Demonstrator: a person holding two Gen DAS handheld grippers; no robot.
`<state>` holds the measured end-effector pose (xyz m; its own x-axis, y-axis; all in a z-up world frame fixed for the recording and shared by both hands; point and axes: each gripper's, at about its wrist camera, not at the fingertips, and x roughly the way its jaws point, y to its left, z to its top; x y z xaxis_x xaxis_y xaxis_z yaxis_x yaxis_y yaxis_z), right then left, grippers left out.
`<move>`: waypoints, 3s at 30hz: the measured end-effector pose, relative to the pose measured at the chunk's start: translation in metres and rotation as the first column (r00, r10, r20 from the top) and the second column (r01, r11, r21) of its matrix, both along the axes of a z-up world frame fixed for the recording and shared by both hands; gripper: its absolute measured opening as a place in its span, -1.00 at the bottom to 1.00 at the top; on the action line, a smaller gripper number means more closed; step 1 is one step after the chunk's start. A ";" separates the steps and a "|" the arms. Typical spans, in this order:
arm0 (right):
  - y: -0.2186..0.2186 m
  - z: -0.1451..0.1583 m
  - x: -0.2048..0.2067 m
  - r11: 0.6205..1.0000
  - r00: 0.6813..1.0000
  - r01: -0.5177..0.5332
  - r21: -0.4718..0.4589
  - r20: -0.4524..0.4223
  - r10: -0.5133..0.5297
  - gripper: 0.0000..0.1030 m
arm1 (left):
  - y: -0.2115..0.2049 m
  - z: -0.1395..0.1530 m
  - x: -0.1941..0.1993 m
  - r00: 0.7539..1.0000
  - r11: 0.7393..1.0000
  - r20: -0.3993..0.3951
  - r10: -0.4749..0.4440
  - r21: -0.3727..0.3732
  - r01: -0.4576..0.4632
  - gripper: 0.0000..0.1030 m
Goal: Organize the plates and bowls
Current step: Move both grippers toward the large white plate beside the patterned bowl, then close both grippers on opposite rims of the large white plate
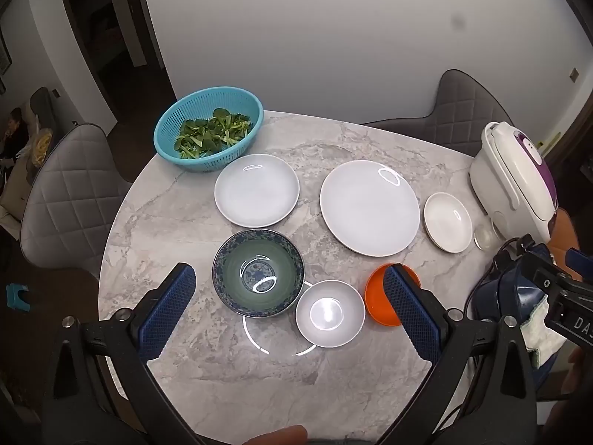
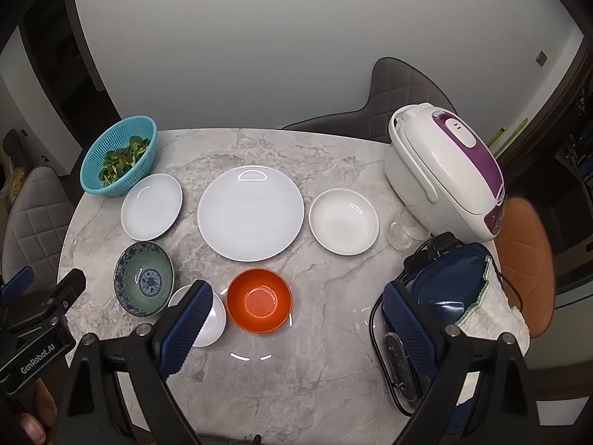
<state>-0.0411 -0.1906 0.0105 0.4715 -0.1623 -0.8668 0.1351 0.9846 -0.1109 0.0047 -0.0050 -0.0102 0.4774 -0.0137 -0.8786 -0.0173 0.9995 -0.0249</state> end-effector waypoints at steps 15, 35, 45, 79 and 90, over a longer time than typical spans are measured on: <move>-0.066 -0.108 -0.030 0.922 0.970 0.186 0.339 0.084 -0.226 0.85 | 0.101 -0.148 -0.026 0.992 0.998 -0.128 -0.014 -0.056 0.007 0.90; -0.057 -0.176 -0.010 0.931 0.966 0.221 0.292 0.068 -0.251 0.79 | 0.129 -0.197 0.059 0.977 0.998 -0.204 -0.061 0.010 0.065 0.28; -0.095 -0.198 0.086 0.829 0.981 0.142 0.540 0.037 -0.192 0.58 | 0.053 -0.188 0.206 0.962 0.955 -0.010 -0.272 -0.123 0.268 -0.07; -0.138 -0.310 0.144 0.510 0.945 0.305 0.804 -0.190 -0.266 0.13 | -0.108 -0.332 0.387 0.613 0.728 -0.393 -0.685 -0.348 0.591 -0.05; -0.135 -0.315 0.151 0.480 0.952 0.283 0.830 -0.181 -0.247 -0.03 | -0.110 -0.331 0.389 0.574 0.699 -0.400 -0.714 -0.362 0.617 -0.30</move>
<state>0.1102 -0.3255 -0.3048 0.5053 0.5351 -0.6770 0.4203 0.5326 0.7346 0.3941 -0.1150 -0.3415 -0.2072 -0.3167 -0.9256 0.5934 0.7116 -0.3763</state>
